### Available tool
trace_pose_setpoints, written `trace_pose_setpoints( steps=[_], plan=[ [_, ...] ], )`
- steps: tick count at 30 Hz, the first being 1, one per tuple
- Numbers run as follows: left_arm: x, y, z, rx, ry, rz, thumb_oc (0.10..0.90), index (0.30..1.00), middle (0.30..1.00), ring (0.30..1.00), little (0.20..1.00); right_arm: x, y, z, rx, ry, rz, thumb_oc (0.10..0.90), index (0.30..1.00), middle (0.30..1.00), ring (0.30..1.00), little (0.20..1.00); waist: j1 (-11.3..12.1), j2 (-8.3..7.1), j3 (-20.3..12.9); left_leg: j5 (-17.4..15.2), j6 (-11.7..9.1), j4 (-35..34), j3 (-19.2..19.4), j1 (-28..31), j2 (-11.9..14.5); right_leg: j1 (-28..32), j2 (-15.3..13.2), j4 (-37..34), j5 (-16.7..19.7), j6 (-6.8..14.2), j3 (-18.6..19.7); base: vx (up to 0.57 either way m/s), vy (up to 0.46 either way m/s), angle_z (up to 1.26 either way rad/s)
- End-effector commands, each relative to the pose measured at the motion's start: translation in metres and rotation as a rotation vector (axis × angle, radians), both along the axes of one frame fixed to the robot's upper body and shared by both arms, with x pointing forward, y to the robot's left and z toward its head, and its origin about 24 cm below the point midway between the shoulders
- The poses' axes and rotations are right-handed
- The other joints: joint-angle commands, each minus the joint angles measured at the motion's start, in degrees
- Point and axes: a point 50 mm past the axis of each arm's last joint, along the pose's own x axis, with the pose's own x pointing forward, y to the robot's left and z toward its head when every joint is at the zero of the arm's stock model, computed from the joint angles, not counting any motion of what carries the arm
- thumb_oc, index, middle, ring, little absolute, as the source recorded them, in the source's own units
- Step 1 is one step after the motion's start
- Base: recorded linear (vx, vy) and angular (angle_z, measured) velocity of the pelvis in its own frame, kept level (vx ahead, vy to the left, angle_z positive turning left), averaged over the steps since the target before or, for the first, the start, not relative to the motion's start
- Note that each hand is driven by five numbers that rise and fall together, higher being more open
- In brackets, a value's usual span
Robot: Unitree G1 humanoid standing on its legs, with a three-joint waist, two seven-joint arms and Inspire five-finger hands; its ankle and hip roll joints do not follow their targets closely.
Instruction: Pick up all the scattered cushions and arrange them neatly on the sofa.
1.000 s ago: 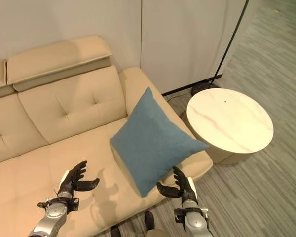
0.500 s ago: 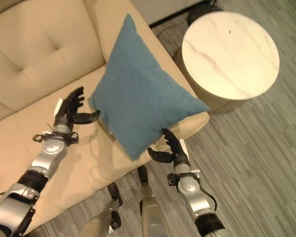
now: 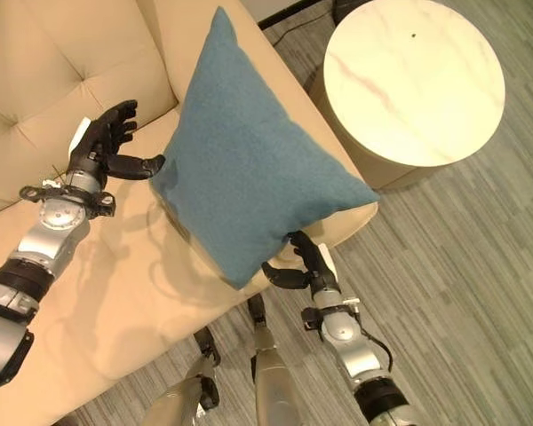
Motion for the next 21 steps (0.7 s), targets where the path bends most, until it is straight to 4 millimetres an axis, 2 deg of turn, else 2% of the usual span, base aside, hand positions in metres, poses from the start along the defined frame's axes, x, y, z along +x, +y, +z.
trace_pose_setpoints(
  steps=[1,2,5,6,9,10,11,14,15,16,17,18,19,20,21],
  plan=[
    [0.003,-0.018,0.044,0.030,-0.161,-0.095,0.800,0.900,0.900,0.900,0.900,0.011,0.015,0.027,0.012,-0.124,0.104,0.800,0.900,0.900,0.900,0.900,-0.1,-1.25,-3.3,-9.5,-0.7,10.2,-4.7,-5.3,-1.7,2.3,-2.9,2.0,-5.9,6.4,-1.1,0.00,0.000,0.00],
    [0.005,-0.028,0.038,0.050,-0.140,-0.128,0.800,0.900,0.900,0.900,0.900,0.012,0.014,0.029,0.005,-0.128,0.107,0.800,0.900,0.900,0.900,0.900,-0.2,-1.24,-3.4,-9.5,-0.8,10.2,-4.8,-5.4,-1.7,2.2,-2.9,2.1,-5.9,6.4,-1.2,0.10,0.012,0.00],
    [0.006,-0.032,0.037,0.060,-0.131,-0.141,0.800,0.900,0.900,0.900,0.900,0.013,0.014,0.030,0.003,-0.131,0.108,0.800,0.900,0.900,0.900,0.900,-0.3,-1.24,-3.4,-9.5,-0.8,10.1,-4.9,-5.4,-1.7,2.1,-2.9,2.1,-5.9,6.3,-1.3,0.00,0.000,0.00],
    [0.007,-0.046,0.029,0.071,-0.107,-0.182,0.800,0.900,0.900,0.900,0.900,0.015,0.015,0.032,-0.002,-0.137,0.115,0.800,0.900,0.900,0.900,0.900,-0.5,-1.33,-3.4,-9.3,-0.8,10.0,-5.0,-5.7,-1.7,1.9,-2.9,2.0,-5.8,6.3,-1.2,0.00,0.000,0.00],
    [0.008,-0.065,0.020,0.090,-0.072,-0.246,0.800,0.900,0.900,0.900,0.900,0.016,0.014,0.032,-0.015,-0.130,0.117,0.800,0.900,0.900,0.900,0.900,-0.7,-1.40,-3.4,-9.1,-0.9,9.8,-5.1,-5.7,-1.7,1.7,-2.8,2.0,-5.9,6.2,-1.4,0.00,0.000,0.00],
    [0.008,-0.079,0.011,0.115,-0.040,-0.296,0.800,0.900,0.900,0.900,0.900,0.017,0.014,0.031,-0.021,-0.123,0.120,0.800,0.900,0.900,0.900,0.900,-0.9,-1.49,-3.3,-9.0,-0.9,9.5,-5.3,-5.7,-1.8,1.8,-2.8,2.0,-5.9,6.2,-1.4,0.00,0.000,0.00],
    [0.008,-0.079,0.011,0.115,-0.040,-0.296,0.800,0.900,0.900,0.900,0.900,0.017,0.014,0.031,-0.021,-0.123,0.120,0.800,0.900,0.900,0.900,0.900,-0.9,-1.48,-3.3,-9.0,-0.9,9.5,-5.3,-5.7,-1.8,1.8,-2.8,2.0,-5.9,6.2,-1.4,0.00,0.000,0.00],
    [0.006,-0.096,0.001,0.148,-0.010,-0.357,0.800,0.900,0.900,0.900,0.900,0.016,0.012,0.030,-0.028,-0.113,0.119,0.800,0.900,0.900,0.900,0.900,-1.1,-1.42,-3.2,-8.7,-0.8,8.8,-5.5,-5.4,-1.9,1.9,-2.7,2.0,-5.9,6.2,-1.5,0.01,-0.004,0.01],
    [0.005,-0.101,-0.001,0.153,-0.006,-0.378,0.762,0.844,0.844,0.844,0.844,0.016,0.012,0.030,-0.025,-0.113,0.120,0.800,0.900,0.900,0.900,0.900,-1.1,-1.37,-3.2,-8.6,-0.8,8.5,-5.6,-5.3,-1.9,1.9,-2.8,1.9,-6.0,6.2,-1.5,-0.07,-0.040,0.04],
    [0.002,-0.109,-0.003,0.144,-0.009,-0.407,0.662,0.693,0.693,0.693,0.693,0.015,0.012,0.031,-0.018,-0.116,0.126,0.800,0.900,0.900,0.900,0.900,-1.3,-1.74,-2.9,-6.6,-0.6,8.0,-5.1,-5.9,-2.1,1.1,-3.1,2.1,-5.0,5.9,-1.7,-0.08,-0.036,0.04],
    [0.002,-0.109,-0.003,0.144,-0.009,-0.407,0.491,0.436,0.436,0.436,0.436,0.015,0.012,0.031,-0.018,-0.116,0.126,0.668,0.702,0.702,0.702,0.702,-1.3,-1.74,-2.9,-6.6,-0.6,8.0,-5.1,-5.8,-2.1,1.1,-3.1,2.1,-5.0,5.9,-1.7,0.01,-0.008,0.06],
    [0.002,-0.112,-0.003,0.135,-0.008,-0.419,0.400,0.300,0.300,0.300,0.300,0.014,0.011,0.031,-0.016,-0.114,0.125,0.474,0.411,0.411,0.411,0.411,-1.1,-1.23,-3.1,-8.1,-0.8,7.5,-5.8,-4.9,-2.0,2.1,-2.8,1.7,-6.1,6.2,-1.7,0.00,-0.003,0.08],
    [0.002,-0.111,-0.003,0.135,-0.010,-0.418,0.400,0.300,0.300,0.300,0.300,0.014,0.011,0.031,-0.016,-0.116,0.126,0.474,0.411,0.411,0.411,0.411,-1.3,-1.68,-2.9,-6.5,-0.6,7.7,-5.2,-5.7,-2.2,1.2,-3.1,2.0,-5.0,5.9,-1.8,0.09,0.017,0.08],
    [0.001,-0.113,-0.004,0.130,-0.008,-0.426,0.400,0.300,0.300,0.300,0.300,0.013,0.011,0.030,-0.014,-0.115,0.126,0.400,0.300,0.300,0.300,0.300,-1.0,-1.19,-3.1,-7.9,-0.9,7.3,-5.9,-4.7,-2.0,2.2,-2.8,1.7,-6.0,6.2,-1.8,-0.09,-0.038,0.06],
    [-0.001,-0.115,-0.005,0.119,-0.010,-0.437,0.400,0.300,0.300,0.300,0.300,0.012,0.011,0.032,-0.011,-0.118,0.136,0.400,0.300,0.300,0.300,0.300,-1.2,-1.46,-2.9,-6.1,-0.7,7.0,-5.3,-5.2,-2.2,1.5,-3.1,1.9,-5.0,5.9,-2.0,0.00,0.000,0.00]
  ],
)
